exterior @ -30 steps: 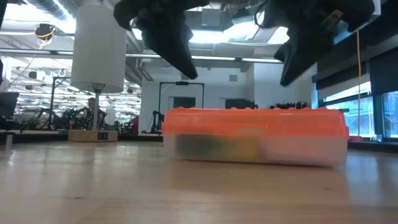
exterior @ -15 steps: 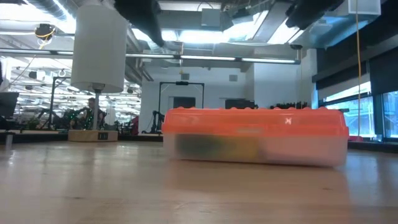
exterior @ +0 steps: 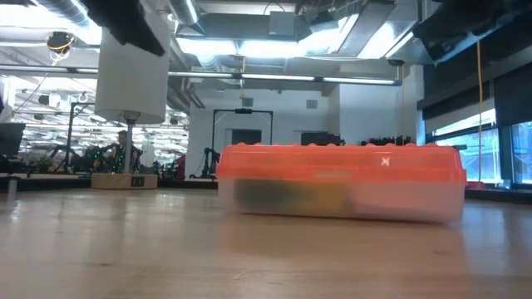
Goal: Pack school essentials
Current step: Return to Home Position
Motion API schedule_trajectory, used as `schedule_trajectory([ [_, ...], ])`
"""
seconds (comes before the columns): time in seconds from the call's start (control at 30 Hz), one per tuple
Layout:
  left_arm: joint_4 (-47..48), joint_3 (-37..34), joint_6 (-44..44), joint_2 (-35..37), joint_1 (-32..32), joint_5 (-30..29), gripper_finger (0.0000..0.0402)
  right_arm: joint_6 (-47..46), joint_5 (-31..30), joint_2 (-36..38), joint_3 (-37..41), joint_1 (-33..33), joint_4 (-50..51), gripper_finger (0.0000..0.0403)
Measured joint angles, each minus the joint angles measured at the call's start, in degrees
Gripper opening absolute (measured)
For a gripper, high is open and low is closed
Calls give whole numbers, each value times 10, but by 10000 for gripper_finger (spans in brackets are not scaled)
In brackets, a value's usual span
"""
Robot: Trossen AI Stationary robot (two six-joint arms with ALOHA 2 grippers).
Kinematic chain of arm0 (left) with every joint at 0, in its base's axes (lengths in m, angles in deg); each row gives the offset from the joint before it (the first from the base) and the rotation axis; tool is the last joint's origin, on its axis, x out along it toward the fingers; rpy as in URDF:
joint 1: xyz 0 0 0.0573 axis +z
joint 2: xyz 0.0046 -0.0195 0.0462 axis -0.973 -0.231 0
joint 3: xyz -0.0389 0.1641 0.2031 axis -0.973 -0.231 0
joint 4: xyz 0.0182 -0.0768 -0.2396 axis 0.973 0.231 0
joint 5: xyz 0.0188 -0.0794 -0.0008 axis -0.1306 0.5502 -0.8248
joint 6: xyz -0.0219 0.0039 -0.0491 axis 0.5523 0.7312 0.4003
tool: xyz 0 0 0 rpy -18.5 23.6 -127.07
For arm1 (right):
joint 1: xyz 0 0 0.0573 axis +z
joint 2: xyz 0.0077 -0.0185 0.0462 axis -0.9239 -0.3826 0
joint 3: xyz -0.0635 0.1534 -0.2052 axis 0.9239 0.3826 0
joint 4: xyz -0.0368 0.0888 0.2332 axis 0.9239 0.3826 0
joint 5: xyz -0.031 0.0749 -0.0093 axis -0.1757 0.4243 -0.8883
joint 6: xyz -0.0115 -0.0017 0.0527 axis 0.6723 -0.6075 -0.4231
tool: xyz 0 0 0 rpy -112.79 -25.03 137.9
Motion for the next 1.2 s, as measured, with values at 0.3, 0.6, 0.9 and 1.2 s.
schedule_trajectory([
  [0.3,-91,-143,7,200,-11,-2,0,-16,0,162,101,0,-44,3],
  [0.6,-136,-245,3,365,-11,-3,0,-13,-4,276,141,0,-40,2],
  [0.9,-149,-311,-16,533,-11,-5,0,-12,-21,372,203,0,-47,2],
  [1.2,-164,-348,-29,551,-11,-4,0,-14,-30,373,245,-1,-77,2],
])
